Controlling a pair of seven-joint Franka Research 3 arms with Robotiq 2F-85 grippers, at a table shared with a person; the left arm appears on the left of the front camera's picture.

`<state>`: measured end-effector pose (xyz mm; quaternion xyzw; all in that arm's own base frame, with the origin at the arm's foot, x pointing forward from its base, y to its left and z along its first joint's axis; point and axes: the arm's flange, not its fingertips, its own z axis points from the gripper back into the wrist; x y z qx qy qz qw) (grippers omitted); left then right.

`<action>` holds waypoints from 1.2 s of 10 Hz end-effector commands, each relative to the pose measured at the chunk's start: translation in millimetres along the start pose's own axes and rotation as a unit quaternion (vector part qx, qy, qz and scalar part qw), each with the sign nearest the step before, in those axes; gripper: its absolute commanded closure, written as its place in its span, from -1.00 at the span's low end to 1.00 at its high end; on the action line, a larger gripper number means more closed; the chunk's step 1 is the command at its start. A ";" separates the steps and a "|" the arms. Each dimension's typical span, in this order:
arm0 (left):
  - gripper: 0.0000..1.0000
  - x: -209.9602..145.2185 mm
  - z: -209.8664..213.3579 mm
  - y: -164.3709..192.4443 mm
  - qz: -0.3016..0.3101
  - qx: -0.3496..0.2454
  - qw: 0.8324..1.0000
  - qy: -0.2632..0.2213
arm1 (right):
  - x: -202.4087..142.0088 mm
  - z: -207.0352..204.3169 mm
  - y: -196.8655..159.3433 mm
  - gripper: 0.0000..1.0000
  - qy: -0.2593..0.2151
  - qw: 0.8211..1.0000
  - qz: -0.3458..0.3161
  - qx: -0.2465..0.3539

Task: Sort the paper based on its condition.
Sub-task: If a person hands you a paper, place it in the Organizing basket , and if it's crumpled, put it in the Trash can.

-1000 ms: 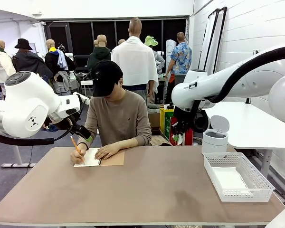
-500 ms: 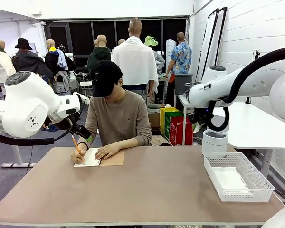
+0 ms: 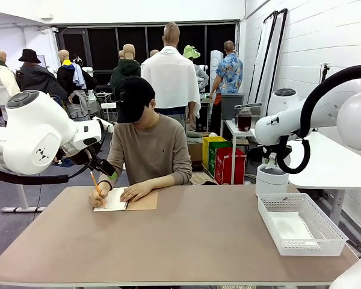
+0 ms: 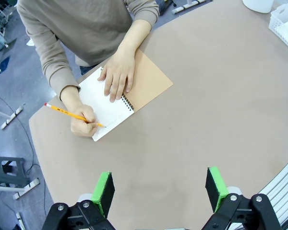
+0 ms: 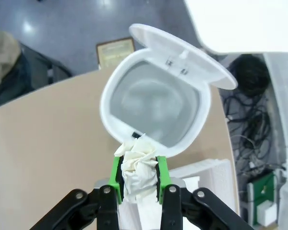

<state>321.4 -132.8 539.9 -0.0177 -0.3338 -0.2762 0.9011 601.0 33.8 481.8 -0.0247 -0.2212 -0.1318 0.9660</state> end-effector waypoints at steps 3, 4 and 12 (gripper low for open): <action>-1.00 -1.0 0.0 0.9 0.001 -0.001 1.000 0.000 | 29.1 -22.3 5.5 0.34 -0.021 0.998 -0.043 -0.030; -1.00 -1.0 0.0 0.9 0.001 -0.001 1.000 0.000 | 34.3 -27.9 3.8 0.34 -0.026 0.998 -0.046 -0.026; -1.00 -1.0 0.0 0.9 0.001 -0.001 1.000 0.000 | 46.7 -57.0 -4.4 -0.06 0.003 0.997 -0.070 -0.018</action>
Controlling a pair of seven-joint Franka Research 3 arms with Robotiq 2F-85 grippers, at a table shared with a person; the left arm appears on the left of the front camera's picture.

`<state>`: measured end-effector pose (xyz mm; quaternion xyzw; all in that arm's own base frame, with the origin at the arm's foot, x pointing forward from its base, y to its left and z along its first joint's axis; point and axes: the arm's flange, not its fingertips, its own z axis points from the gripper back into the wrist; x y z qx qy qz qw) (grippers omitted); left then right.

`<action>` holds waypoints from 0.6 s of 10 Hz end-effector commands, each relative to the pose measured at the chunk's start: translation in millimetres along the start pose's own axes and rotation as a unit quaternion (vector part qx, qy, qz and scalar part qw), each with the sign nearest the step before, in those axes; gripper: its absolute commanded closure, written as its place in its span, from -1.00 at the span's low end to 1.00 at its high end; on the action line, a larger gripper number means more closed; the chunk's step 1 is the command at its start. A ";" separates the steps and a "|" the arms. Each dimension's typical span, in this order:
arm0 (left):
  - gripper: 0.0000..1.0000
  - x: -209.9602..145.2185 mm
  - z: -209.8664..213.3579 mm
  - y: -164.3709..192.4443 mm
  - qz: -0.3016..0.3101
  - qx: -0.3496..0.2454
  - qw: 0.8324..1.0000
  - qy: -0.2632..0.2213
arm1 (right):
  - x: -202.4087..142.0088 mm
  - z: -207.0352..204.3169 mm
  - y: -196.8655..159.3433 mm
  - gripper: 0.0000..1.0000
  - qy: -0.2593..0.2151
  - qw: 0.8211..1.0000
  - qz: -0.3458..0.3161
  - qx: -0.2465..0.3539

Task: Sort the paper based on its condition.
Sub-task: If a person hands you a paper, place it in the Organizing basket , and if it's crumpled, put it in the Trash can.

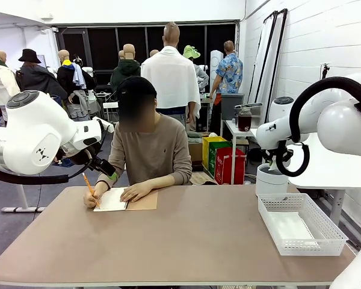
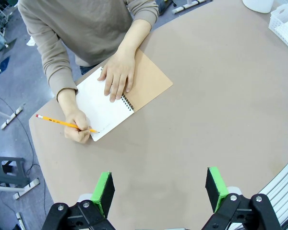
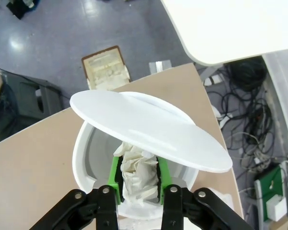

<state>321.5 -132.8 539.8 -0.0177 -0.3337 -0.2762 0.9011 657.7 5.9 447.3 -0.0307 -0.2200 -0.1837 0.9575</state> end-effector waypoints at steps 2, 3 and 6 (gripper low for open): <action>-1.00 -1.0 0.1 0.8 0.001 -0.001 1.000 0.000 | 3.8 1.3 8.4 -0.86 0.002 1.000 -0.022 -0.002; -1.00 -1.0 0.1 0.8 0.001 -0.001 1.000 0.000 | 3.6 1.6 8.5 -1.00 0.003 1.000 -0.022 -0.003; -1.00 -1.0 0.1 0.8 0.001 -0.001 1.000 0.000 | 4.1 2.7 8.6 -1.00 0.003 1.000 -0.023 0.001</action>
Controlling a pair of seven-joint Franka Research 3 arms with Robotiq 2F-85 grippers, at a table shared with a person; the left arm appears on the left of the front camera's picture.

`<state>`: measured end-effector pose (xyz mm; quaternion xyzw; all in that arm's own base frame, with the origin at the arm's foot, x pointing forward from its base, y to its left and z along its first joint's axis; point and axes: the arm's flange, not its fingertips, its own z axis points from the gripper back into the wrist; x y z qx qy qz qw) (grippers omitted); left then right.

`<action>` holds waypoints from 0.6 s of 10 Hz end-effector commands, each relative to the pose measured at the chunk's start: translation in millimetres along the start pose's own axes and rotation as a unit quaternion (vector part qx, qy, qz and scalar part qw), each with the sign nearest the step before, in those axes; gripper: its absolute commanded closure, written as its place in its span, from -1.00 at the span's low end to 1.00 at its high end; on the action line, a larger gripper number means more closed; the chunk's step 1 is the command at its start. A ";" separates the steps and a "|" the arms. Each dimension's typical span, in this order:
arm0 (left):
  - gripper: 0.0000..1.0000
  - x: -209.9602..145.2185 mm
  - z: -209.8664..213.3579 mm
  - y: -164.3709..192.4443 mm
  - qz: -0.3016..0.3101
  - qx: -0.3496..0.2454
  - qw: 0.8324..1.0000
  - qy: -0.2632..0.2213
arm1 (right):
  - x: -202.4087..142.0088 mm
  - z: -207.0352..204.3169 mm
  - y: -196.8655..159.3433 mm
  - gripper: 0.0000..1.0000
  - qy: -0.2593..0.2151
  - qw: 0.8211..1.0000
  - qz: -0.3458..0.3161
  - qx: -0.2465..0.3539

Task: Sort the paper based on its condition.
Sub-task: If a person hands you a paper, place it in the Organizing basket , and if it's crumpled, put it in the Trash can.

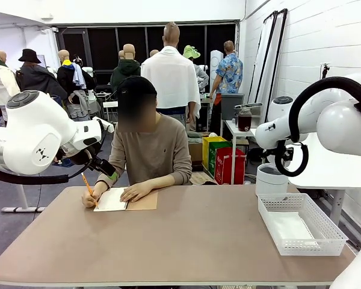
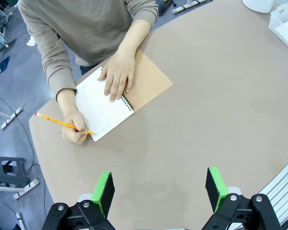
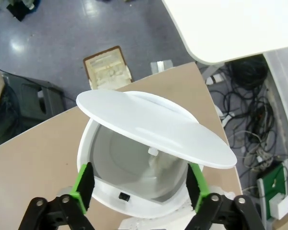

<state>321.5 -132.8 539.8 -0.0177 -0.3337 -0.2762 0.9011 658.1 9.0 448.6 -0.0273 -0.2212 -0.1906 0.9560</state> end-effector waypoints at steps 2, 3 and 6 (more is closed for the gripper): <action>-1.00 -1.0 0.1 0.8 0.001 -0.001 1.000 0.000 | 1.8 4.7 8.3 -1.00 0.011 1.000 -0.012 0.005; -1.00 -1.0 0.1 0.8 0.001 -0.001 1.000 0.000 | 2.2 5.1 7.7 -1.00 0.020 1.000 -0.011 0.006; -1.00 -1.0 0.1 0.8 0.001 -0.001 1.000 0.000 | -1.3 1.3 3.3 -1.00 0.004 1.000 -0.003 0.003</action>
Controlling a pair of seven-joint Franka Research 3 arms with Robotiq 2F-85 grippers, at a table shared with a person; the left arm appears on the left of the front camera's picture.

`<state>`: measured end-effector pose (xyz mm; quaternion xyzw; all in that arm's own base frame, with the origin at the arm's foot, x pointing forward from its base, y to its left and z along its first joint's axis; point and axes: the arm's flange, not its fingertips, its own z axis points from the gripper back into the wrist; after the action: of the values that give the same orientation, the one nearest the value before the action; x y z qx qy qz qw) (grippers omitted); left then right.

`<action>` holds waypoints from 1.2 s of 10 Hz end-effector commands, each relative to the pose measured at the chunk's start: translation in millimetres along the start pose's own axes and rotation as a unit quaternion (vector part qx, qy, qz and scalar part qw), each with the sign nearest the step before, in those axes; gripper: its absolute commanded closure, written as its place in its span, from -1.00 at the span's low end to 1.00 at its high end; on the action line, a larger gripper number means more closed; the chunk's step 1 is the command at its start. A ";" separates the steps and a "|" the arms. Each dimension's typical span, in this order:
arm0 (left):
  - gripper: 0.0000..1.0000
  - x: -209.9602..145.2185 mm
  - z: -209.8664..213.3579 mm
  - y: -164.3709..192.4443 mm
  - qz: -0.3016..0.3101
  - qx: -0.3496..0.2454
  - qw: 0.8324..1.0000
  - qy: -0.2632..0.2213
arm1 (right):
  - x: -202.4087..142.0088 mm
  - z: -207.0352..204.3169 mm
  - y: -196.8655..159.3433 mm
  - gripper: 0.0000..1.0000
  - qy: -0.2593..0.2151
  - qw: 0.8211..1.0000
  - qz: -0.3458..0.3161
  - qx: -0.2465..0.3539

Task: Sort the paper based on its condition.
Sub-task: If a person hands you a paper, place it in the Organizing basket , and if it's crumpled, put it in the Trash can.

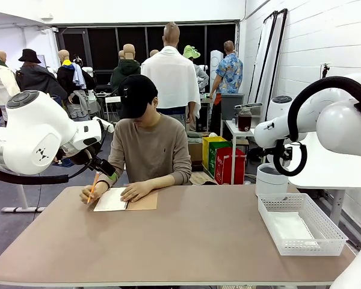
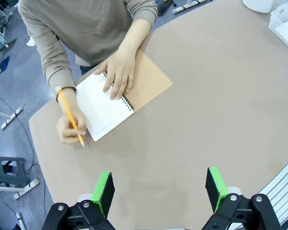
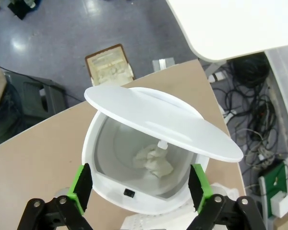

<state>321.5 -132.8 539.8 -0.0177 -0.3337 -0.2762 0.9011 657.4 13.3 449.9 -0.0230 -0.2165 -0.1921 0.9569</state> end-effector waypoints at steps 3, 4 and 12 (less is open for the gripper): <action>-1.00 -1.0 0.1 0.8 0.001 -0.001 1.000 0.000 | 0.3 -0.8 -0.5 -1.00 -0.001 1.000 -0.001 0.000; -1.00 -1.0 0.1 0.8 0.001 -0.001 1.000 0.000 | 0.3 -0.8 -0.5 -1.00 -0.001 1.000 -0.001 0.000; -1.00 -1.0 0.1 0.8 0.001 -0.001 1.000 0.000 | 0.3 -0.8 -0.5 -1.00 -0.001 1.000 -0.001 0.000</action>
<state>321.5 -132.8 539.8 -0.0177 -0.3337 -0.2762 0.9011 657.4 12.3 449.9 -0.0233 -0.2166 -0.1928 0.9568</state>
